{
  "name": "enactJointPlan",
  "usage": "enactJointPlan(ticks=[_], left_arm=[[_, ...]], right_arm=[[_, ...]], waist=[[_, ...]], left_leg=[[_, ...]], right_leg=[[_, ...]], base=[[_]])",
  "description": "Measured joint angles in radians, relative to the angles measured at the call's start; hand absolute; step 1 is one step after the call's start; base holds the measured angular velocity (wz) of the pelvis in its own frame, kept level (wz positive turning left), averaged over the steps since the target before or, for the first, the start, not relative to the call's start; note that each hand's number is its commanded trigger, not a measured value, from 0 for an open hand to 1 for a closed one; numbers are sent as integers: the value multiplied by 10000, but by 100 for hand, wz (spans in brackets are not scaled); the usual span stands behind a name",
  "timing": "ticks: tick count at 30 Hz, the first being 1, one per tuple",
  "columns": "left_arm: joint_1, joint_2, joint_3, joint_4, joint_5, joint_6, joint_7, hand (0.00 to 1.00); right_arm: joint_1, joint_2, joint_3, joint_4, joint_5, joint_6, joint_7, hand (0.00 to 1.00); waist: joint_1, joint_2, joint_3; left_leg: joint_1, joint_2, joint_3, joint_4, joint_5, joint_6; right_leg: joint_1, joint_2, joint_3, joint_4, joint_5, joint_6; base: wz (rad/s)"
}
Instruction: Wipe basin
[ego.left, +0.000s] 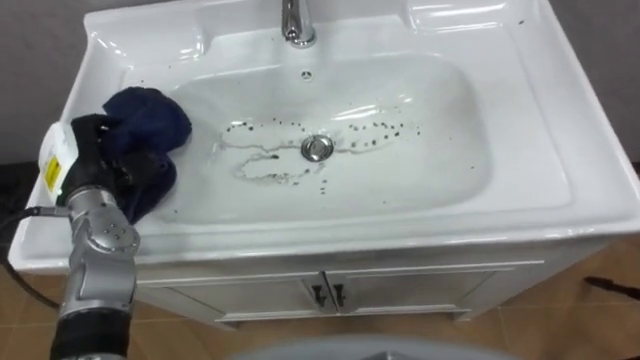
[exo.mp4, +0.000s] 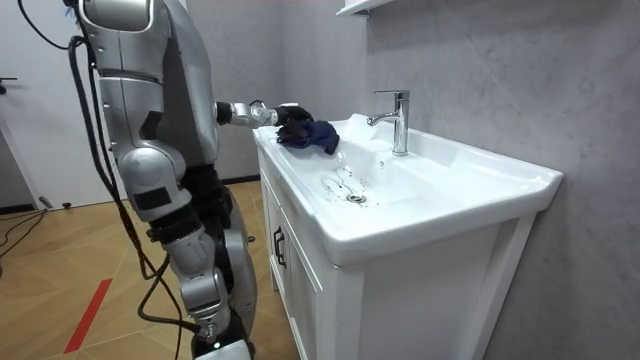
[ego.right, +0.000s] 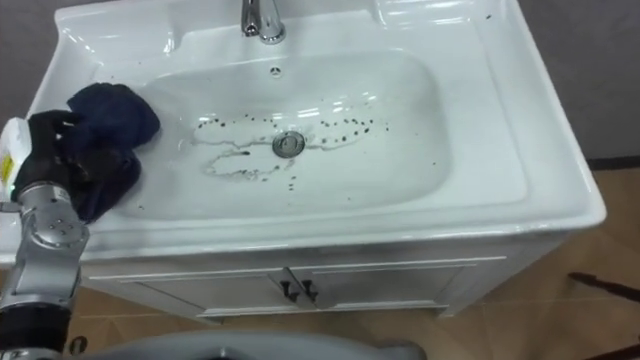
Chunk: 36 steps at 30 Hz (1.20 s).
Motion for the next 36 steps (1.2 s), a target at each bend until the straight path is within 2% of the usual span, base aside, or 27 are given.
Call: enactJointPlan(ticks=[4,7,12,18,20,22,25,31,36], left_arm=[[-2,4,-130,-1211,3,-119,209,100],[-3,49,-172,-1881,229,-197,416,100],[-4,94,-400,-2348,872,-413,419,100],[-3,130,-1067,-2347,909,-512,362,100],[-2,212,-1317,-2347,910,-513,289,100],[-2,300,-1434,-2346,934,-526,145,100],[-2,325,-1465,-2347,1535,-529,-20,100],[109,370,-1987,-2275,2548,-523,-129,100],[166,378,-2577,-1510,2873,-364,-765,100]], right_arm=[[-71,25,-1,238,79,-321,52,0],[-40,-28,-2,354,59,-421,171,0],[-23,-75,29,585,58,-517,221,0],[-141,-73,224,985,-230,-638,215,0],[-171,-74,229,975,-254,-651,223,0],[-206,-75,228,975,-266,-663,225,0],[-180,-75,240,970,-261,-673,223,0],[-193,-76,418,955,-259,-613,269,0],[-243,-75,617,919,-308,-534,306,0]], waist=[[-11,-2,32],[-48,53,77],[-66,79,75],[-131,43,85],[-218,0,104],[-226,-38,84],[-257,-44,71],[-245,-68,58],[-299,-42,10]], left_leg=[[-60,9,-175,-20,-20,-8],[-67,-7,-192,-91,-21,-5],[-151,-74,-186,-131,-17,-2],[-192,-80,-211,-73,-17,-2],[-243,-69,-227,7,-18,-2],[-306,-57,-236,57,-18,-3],[-309,-43,-248,55,-21,-6],[-296,-44,-282,45,-22,-2],[-367,1,-284,163,-57,7]], right_leg=[[-33,1,-79,-1,3,-5],[-57,-6,-85,-13,4,-6],[-177,-20,-81,-33,3,-4],[-195,-32,-95,-16,2,-3],[-205,-26,-108,-17,2,-3],[-229,-15,-100,-14,3,-4],[-230,-3,-90,-3,3,-5],[-195,2,-125,35,17,-23],[-295,24,-142,163,18,-24]], base=[[6],[0],[-2],[-1],[0],[2],[0],[0],[0]])
